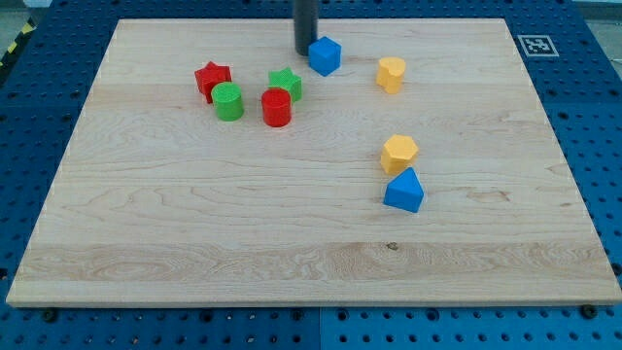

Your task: Push the blue cube towards the yellow hexagon and blue triangle

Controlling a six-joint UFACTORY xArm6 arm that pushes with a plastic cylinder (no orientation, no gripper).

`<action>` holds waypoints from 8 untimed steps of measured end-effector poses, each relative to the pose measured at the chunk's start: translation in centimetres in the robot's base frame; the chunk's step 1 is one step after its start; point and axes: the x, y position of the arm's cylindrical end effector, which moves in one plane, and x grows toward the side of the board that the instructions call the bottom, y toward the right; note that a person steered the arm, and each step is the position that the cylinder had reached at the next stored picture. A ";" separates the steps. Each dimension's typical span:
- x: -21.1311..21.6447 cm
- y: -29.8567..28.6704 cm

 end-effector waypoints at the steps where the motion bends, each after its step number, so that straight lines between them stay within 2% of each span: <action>1: 0.1 3.0; 6: 12.8 6.3; 7: 14.5 8.2; 8: 12.5 5.5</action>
